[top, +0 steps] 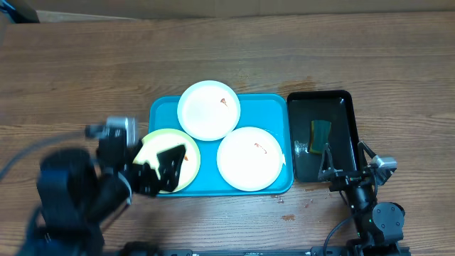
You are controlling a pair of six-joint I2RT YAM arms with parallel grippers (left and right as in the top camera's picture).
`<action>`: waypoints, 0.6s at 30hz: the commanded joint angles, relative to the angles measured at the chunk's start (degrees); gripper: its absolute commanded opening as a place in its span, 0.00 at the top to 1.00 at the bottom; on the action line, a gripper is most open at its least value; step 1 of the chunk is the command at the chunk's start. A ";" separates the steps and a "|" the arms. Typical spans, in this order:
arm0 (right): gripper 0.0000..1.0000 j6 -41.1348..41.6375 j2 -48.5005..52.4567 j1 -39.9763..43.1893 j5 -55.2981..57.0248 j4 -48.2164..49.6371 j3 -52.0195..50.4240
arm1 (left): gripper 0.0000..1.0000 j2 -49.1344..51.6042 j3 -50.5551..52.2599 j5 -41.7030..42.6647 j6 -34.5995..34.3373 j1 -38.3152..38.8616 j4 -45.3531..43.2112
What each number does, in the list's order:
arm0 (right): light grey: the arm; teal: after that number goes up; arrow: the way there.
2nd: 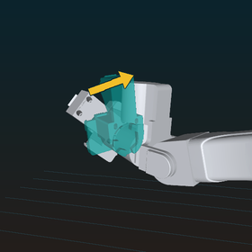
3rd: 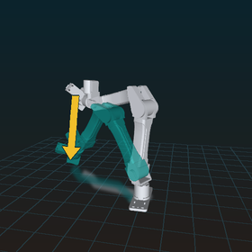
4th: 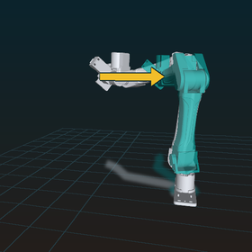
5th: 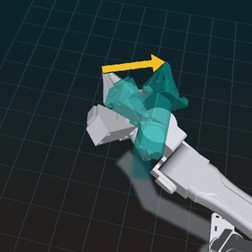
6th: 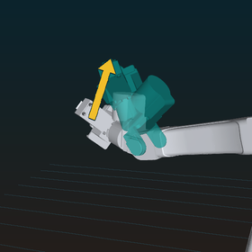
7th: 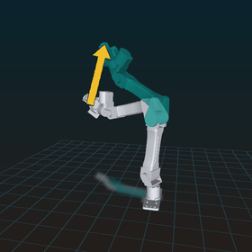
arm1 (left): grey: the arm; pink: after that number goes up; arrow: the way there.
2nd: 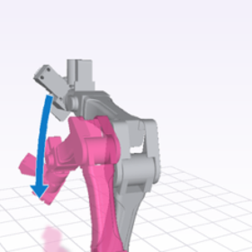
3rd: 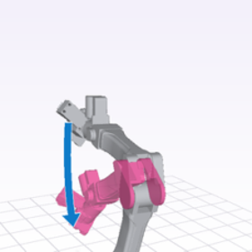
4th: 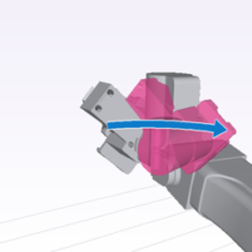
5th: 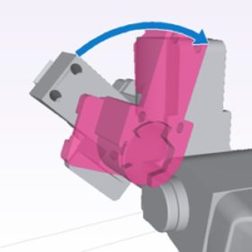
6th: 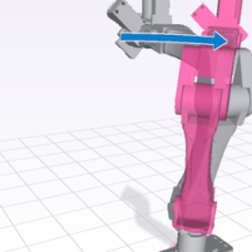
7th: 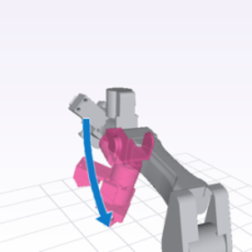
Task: Clean dirty plates on tray and stack at the side
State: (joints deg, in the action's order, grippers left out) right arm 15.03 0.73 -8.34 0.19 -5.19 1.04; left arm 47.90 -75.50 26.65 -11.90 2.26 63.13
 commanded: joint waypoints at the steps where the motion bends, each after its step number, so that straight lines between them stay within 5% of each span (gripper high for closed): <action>1: 0.00 0.17 -0.57 0.07 -0.28 0.35 -0.57 | 0.00 7.61 -7.34 11.43 2.67 0.02 1.86; 6: 0.00 0.17 -0.57 0.07 -0.28 0.35 -0.57 | 0.01 14.32 -9.01 13.68 2.75 0.02 9.94; 15: 0.00 0.17 -0.55 0.07 -0.28 0.35 -0.57 | 0.33 18.80 -4.81 3.76 2.73 0.04 19.17; 18: 0.00 0.17 -0.57 0.07 -0.26 0.37 -0.57 | 0.34 18.80 -2.21 -1.42 2.67 0.02 20.22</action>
State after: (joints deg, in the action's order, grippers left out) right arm 14.98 0.73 -8.34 0.19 -5.15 1.04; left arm 66.87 -80.01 31.40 -10.02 2.26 82.78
